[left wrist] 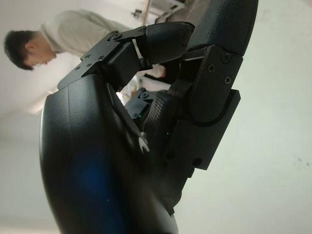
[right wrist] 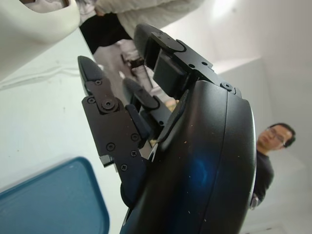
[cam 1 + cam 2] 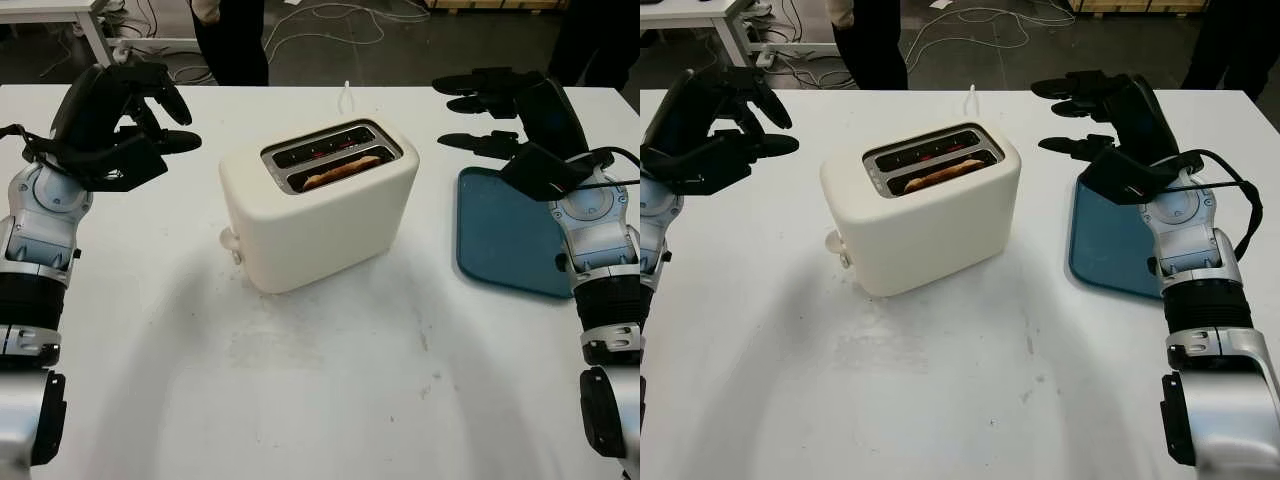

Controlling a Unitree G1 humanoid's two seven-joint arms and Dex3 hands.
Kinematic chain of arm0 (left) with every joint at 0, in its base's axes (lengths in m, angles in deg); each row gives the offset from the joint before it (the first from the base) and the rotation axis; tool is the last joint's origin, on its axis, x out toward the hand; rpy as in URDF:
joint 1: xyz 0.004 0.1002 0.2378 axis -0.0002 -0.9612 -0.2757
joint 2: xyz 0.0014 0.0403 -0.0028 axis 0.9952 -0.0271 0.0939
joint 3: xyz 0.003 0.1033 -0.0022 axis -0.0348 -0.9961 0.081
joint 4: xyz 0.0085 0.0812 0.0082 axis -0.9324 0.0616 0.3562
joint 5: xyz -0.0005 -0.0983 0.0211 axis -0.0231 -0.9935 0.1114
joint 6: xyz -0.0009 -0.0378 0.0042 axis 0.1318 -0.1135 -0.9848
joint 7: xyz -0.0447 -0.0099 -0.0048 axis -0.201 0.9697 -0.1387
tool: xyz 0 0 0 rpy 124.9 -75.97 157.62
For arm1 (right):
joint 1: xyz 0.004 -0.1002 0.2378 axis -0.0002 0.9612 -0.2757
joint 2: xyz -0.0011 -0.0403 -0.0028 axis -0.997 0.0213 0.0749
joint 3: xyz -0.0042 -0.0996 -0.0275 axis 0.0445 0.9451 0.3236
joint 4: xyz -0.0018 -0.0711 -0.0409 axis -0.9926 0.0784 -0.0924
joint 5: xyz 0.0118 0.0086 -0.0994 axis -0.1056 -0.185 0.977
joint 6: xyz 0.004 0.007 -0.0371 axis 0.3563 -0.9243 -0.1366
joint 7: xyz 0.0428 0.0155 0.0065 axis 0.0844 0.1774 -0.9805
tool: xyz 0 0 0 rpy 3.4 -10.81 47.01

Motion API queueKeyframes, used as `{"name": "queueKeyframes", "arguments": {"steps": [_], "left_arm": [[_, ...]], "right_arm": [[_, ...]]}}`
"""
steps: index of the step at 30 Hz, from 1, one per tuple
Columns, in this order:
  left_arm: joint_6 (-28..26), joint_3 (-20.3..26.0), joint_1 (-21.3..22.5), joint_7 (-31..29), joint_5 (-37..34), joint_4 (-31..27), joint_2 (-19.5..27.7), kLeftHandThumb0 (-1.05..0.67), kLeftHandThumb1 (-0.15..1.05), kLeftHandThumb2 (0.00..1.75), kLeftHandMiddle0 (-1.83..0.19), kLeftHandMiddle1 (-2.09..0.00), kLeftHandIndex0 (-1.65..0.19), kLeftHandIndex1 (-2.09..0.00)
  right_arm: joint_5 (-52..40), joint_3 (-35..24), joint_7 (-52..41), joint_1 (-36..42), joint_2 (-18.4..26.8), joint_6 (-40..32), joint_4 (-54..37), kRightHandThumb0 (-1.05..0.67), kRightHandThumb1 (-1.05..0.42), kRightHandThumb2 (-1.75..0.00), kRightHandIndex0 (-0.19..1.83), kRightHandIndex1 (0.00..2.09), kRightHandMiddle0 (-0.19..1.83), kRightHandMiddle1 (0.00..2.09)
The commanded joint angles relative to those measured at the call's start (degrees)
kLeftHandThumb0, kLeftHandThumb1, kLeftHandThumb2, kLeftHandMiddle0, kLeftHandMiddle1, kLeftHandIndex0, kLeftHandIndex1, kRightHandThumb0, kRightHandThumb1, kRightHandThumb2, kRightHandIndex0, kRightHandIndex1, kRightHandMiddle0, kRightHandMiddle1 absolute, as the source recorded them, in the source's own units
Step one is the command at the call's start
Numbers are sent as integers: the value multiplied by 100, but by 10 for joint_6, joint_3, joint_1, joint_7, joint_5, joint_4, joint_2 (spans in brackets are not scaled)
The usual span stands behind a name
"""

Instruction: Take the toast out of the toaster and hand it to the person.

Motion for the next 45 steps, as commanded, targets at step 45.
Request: {"name": "queueKeyframes", "arguments": {"steps": [45], "left_arm": [[11, 15, -5, -21, -9, 3, 8, -105, 89, 1, -96, -122, -80, -125]], "right_arm": [[-5, -6, 1, 33, -13, -86, -78, -17, -82, 0, 91, 1, 79, 0]]}}
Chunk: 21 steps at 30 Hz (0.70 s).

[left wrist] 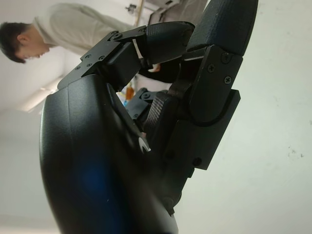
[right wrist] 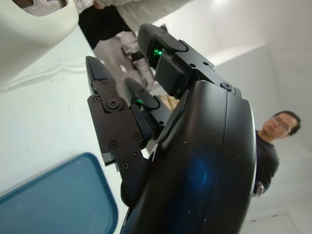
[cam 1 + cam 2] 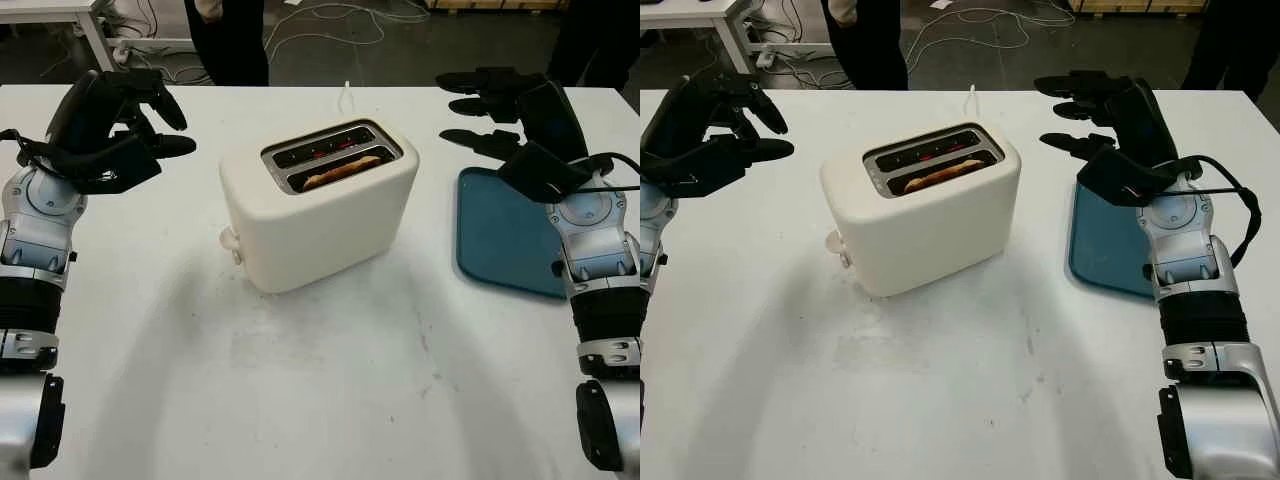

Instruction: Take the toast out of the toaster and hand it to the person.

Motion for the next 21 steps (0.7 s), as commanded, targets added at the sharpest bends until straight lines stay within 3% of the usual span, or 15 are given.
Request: {"name": "queueKeyframes", "arguments": {"steps": [1, 21], "left_arm": [[9, 6, -4, 0, -6, 2, 7, -105, 89, 1, -96, -122, -80, -125], [6, 5, -3, -6, -7, 2, 8, -105, 89, 0, -96, -122, -81, -124]], "right_arm": [[-1, -1, -1, 8, -3, -6, -7, -18, -82, 0, 91, 1, 79, 0], [2, 0, -5, 13, 1, -9, -16, -19, -82, 0, 91, 1, 80, 0]]}}
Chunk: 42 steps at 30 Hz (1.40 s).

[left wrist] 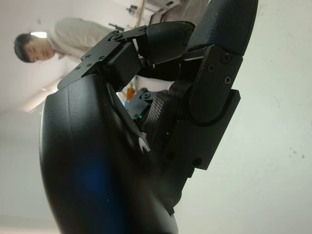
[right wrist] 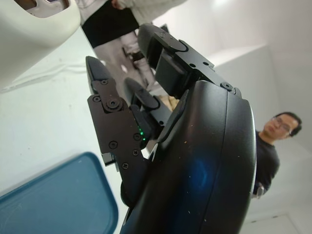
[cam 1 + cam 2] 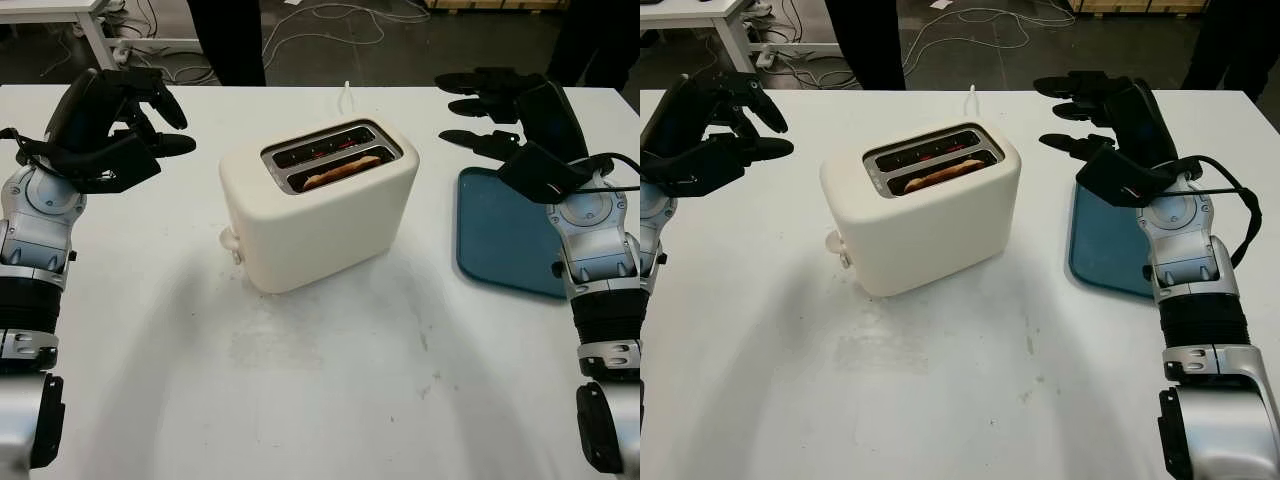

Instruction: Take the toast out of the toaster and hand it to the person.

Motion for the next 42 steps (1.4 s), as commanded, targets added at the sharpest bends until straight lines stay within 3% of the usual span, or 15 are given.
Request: {"name": "queueKeyframes", "arguments": {"steps": [1, 42], "left_arm": [[3, 4, -2, -5, -7, 2, 7, -105, 89, 1, -95, -122, -80, -125], [-1, 4, 1, -9, -7, 1, 4, -105, 89, 1, -96, -121, -82, -123]], "right_arm": [[3, 0, 0, 8, 2, -2, -4, -18, -81, 0, 91, 1, 80, 0], [14, 3, 1, 7, 0, -11, -10, -22, -80, 0, 95, 1, 82, 1]]}}
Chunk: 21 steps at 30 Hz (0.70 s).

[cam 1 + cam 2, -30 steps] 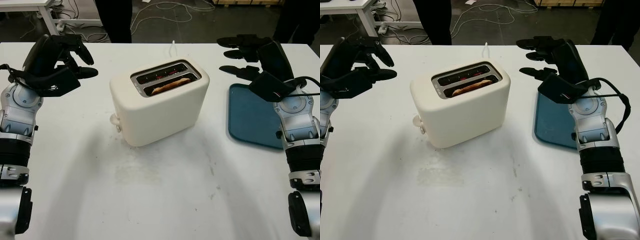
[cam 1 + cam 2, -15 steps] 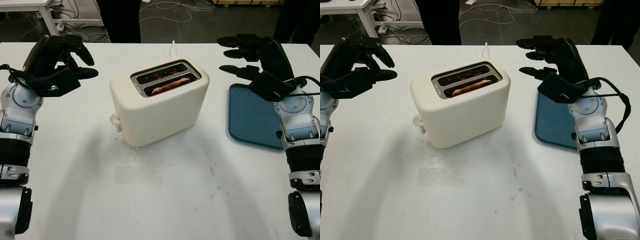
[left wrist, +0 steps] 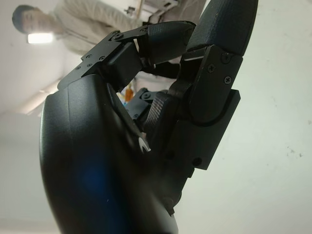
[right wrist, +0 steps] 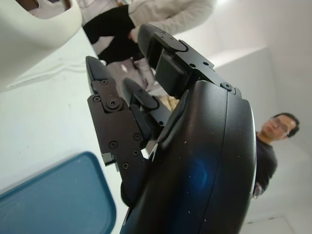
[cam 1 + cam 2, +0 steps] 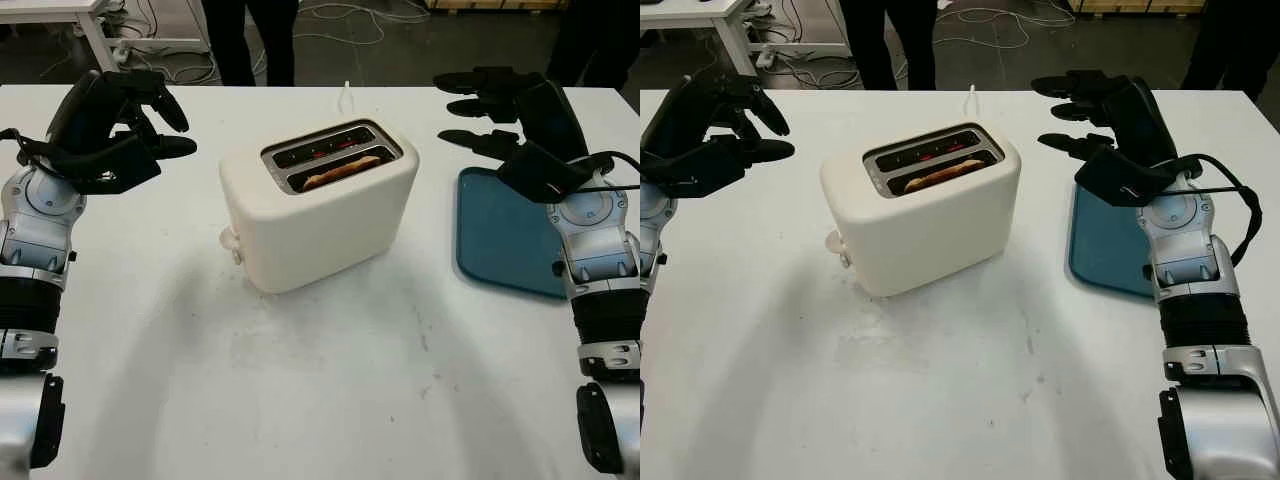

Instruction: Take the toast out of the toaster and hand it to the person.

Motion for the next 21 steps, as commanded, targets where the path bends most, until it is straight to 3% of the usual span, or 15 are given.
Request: {"name": "queueKeyframes", "arguments": {"steps": [1, 21], "left_arm": [[-7, 5, 2, -3, -8, -1, 4, -105, 88, 0, -95, -122, -82, -124], [-2, 6, -2, -2, -8, -3, 4, -105, 88, 0, -95, -120, -82, -121]], "right_arm": [[1, 1, 3, 7, -1, -9, -5, -21, -81, 0, 95, 1, 81, 0], [-9, -2, 0, 7, -5, -3, 2, -18, -81, 0, 93, 0, 80, 0]]}}
